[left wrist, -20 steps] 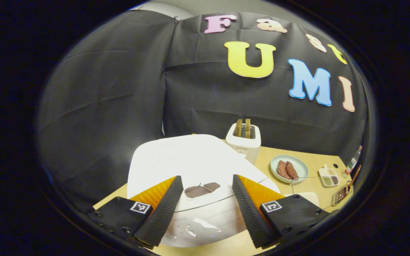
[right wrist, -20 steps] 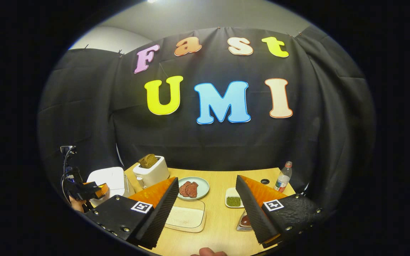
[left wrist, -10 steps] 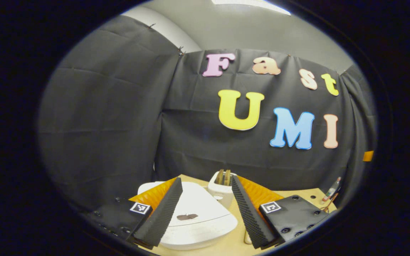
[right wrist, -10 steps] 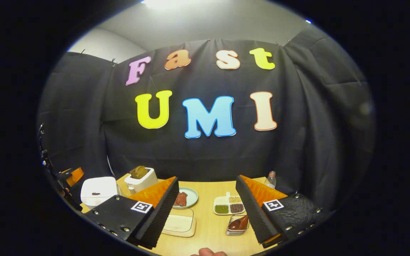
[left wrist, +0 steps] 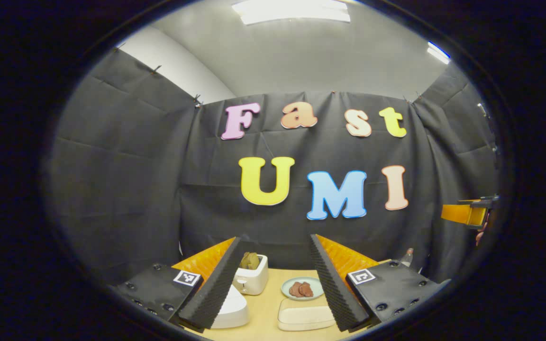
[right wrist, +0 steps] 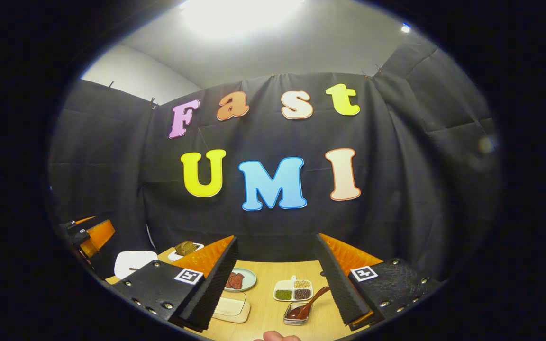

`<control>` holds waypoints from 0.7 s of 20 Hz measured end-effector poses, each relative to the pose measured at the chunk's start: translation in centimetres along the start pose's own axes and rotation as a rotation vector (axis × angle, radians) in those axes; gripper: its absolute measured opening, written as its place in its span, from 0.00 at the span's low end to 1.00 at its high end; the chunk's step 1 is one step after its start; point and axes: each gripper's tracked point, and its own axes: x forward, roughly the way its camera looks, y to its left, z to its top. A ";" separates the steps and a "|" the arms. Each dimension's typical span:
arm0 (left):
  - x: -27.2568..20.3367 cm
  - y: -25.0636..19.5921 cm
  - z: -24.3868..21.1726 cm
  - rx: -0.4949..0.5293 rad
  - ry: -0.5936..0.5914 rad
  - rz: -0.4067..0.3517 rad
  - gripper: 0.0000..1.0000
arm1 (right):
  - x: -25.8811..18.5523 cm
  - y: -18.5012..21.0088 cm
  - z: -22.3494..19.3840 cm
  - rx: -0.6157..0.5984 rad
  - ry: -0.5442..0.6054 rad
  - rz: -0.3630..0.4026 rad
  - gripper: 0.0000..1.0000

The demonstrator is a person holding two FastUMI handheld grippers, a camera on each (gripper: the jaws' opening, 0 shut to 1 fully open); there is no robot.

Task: Close the left gripper, press the button to open the rice cooker; take a wooden spoon from the chopstick holder with the right hand, scoop a spoonful of rice and pour it into the rice cooker, then put the wooden spoon back into the chopstick holder.

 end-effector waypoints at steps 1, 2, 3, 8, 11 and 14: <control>-0.1 -1.2 0.8 0.004 -0.009 -0.007 0.97 | 0.0 -0.4 0.3 0.003 -0.010 0.011 0.97; -0.1 -2.2 1.5 -0.007 -0.018 -0.004 0.99 | -0.1 -0.8 0.4 -0.001 -0.011 0.017 0.97; -0.2 -3.4 2.1 -0.028 -0.029 -0.011 0.97 | -0.2 -1.3 0.3 -0.003 -0.010 0.022 0.97; 0.1 -8.7 2.9 -0.062 -0.043 -0.040 0.97 | -1.0 -4.1 0.7 0.025 -0.019 0.021 0.97; 0.2 -10.7 2.9 -0.061 -0.051 -0.045 0.97 | -1.6 -6.6 0.4 0.025 -0.017 0.010 0.98; 0.0 -13.7 1.8 -0.092 -0.035 -0.066 0.97 | -2.1 -9.9 -0.8 0.032 -0.002 -0.017 0.98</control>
